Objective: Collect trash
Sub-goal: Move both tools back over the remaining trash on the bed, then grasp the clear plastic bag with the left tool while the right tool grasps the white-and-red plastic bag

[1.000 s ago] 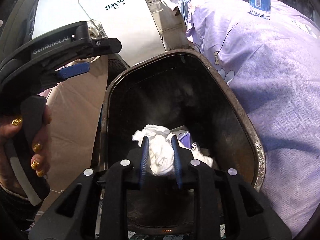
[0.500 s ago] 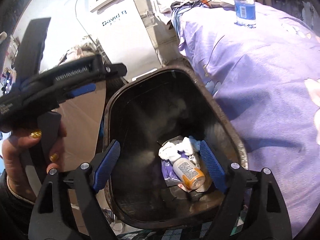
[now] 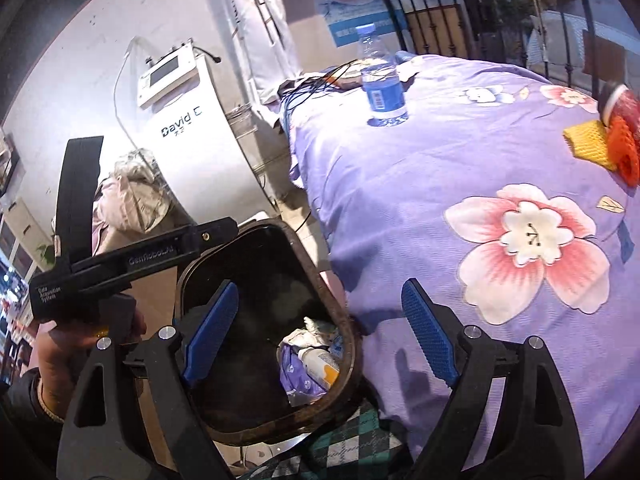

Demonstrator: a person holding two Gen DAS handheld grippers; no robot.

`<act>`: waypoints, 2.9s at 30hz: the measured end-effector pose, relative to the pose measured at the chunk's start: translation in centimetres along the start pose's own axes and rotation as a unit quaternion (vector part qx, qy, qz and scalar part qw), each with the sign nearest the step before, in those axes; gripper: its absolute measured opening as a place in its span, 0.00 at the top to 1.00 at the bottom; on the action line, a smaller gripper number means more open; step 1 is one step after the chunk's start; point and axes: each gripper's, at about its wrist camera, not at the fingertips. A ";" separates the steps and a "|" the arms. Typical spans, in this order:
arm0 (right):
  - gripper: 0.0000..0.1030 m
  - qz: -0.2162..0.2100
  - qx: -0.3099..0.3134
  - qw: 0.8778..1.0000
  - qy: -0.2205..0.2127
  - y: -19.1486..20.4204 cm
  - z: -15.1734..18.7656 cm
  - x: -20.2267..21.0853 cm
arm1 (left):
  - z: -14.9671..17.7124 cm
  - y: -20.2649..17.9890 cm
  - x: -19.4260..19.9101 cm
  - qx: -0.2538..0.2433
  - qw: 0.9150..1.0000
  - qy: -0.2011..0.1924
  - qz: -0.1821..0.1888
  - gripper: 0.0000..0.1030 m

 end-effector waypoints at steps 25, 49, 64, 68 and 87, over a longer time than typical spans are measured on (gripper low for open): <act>0.19 0.227 -0.170 0.956 -0.067 -24.5 -7.7 19.2 | -4.9 -32.5 -5.9 -0.314 0.906 0.044 0.280 0.15; 0.19 0.193 -0.283 0.939 0.017 -39.2 -14.4 12.6 | -5.8 -39.6 -9.9 -0.314 0.898 0.048 0.304 0.74; 0.59 0.263 -0.231 0.933 0.076 -40.8 -16.4 8.5 | -5.6 -31.3 -6.2 -0.268 0.929 0.010 0.256 0.74; 0.78 0.260 -0.230 0.935 0.071 -41.0 -16.2 9.4 | -5.3 -30.3 -6.2 -0.261 0.933 0.008 0.248 0.74; 0.82 0.239 -0.097 0.965 -0.036 -26.2 -13.6 16.2 | -3.8 -24.3 -2.0 -0.227 0.945 -0.022 0.233 0.74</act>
Point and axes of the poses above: each gripper's, at about its wrist camera, not at the fingertips, and x roughly against the way its jaws point, y to its left, z to its underside, and after that the axes turned 11 degrees about -x, right-handed
